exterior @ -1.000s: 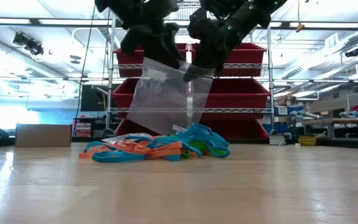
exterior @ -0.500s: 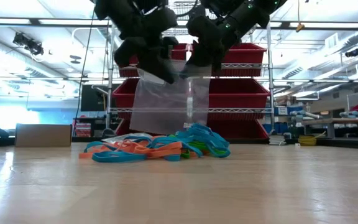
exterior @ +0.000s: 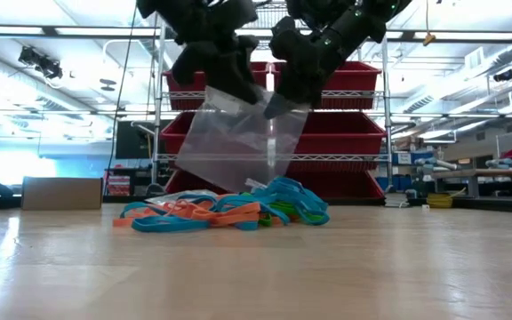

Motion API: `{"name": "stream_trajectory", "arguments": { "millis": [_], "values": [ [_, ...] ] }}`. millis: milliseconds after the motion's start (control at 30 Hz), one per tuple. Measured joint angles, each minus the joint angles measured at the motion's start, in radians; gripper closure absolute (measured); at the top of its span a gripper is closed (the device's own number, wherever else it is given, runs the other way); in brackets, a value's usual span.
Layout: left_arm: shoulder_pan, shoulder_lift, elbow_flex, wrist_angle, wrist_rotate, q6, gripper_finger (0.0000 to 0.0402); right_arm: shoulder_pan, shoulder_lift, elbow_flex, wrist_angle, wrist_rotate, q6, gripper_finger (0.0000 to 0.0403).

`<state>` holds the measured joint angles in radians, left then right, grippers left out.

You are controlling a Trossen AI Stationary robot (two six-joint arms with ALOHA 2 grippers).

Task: Sort rubber bands
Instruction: Open the right transparent zip bag

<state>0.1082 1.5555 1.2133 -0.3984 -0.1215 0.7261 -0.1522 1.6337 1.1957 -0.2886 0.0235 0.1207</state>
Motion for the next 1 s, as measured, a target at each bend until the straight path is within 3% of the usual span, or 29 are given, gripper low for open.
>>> {"name": "stream_trajectory", "arguments": {
  "millis": [467,733,1000],
  "values": [
    [-0.052,0.000,0.020,-0.024,-0.030,0.004,0.0251,-0.003,0.000,0.000,-0.002,0.000,0.000,0.0403],
    [-0.087,0.000,0.020,-0.012,-0.120,0.007,0.0229,-0.003,0.000,0.000,-0.002,0.001,0.001,0.0403],
    [-0.122,0.000,0.020,-0.009,-0.134,-0.025,0.0224,-0.006,0.000,0.000,-0.002,0.001,0.001,0.0403]
  ]
}}
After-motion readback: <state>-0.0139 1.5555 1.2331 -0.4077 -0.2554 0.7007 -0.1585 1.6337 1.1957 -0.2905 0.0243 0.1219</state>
